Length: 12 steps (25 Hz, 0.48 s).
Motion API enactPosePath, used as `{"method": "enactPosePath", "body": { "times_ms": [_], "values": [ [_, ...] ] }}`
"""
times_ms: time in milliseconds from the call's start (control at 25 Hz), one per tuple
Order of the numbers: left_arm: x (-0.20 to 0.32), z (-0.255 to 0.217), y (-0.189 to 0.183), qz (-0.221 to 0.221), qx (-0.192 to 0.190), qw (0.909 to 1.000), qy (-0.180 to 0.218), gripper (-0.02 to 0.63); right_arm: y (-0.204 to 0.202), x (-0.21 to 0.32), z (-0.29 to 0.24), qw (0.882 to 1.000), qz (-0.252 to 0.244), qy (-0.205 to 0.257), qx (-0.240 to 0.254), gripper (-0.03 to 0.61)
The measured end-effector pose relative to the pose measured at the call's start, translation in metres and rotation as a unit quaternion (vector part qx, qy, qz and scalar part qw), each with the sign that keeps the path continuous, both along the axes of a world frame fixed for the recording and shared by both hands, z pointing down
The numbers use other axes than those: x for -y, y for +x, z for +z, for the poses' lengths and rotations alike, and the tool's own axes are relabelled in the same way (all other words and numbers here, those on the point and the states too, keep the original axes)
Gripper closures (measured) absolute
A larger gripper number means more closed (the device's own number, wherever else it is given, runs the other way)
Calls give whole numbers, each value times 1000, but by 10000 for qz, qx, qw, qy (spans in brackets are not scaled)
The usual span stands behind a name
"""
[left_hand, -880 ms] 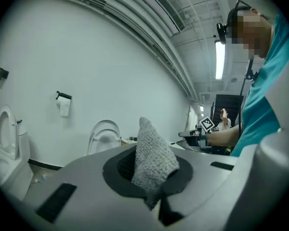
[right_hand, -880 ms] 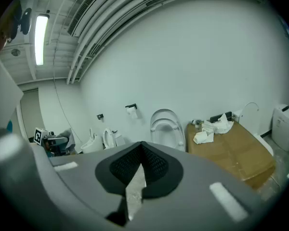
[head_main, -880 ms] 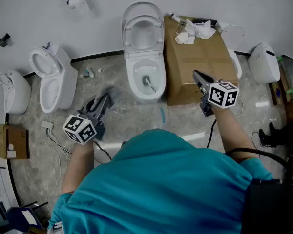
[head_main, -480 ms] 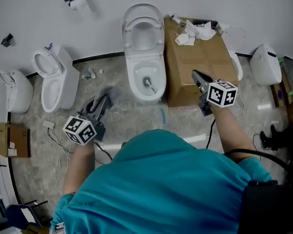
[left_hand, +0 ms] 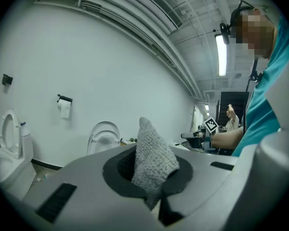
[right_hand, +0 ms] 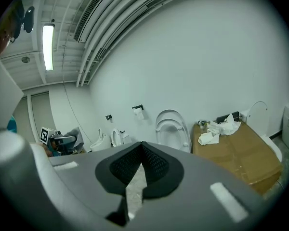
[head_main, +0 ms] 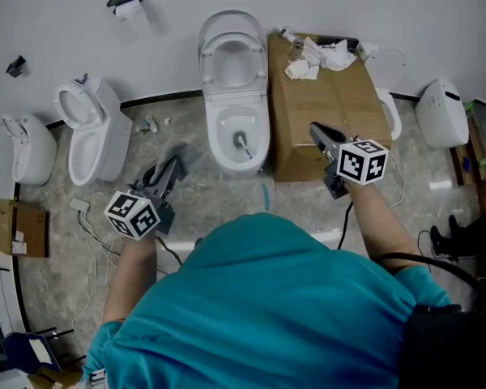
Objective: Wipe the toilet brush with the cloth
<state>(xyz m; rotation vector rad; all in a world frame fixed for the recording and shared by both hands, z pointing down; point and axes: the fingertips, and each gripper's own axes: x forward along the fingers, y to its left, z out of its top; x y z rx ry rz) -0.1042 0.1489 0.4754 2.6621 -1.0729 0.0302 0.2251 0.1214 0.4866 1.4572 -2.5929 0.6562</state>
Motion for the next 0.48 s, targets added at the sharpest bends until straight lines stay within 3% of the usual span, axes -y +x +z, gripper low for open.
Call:
{"method": "enactPosePath", "body": {
  "times_ms": [320,480],
  "values": [
    [2,13,56,48,-6,9999,-145,601,39,0,20,9996,-211,-194,87,583],
    [10,20,66,71,29,9998,-202,601,44,11,29,9991,-250,-306,158,583]
  ]
}}
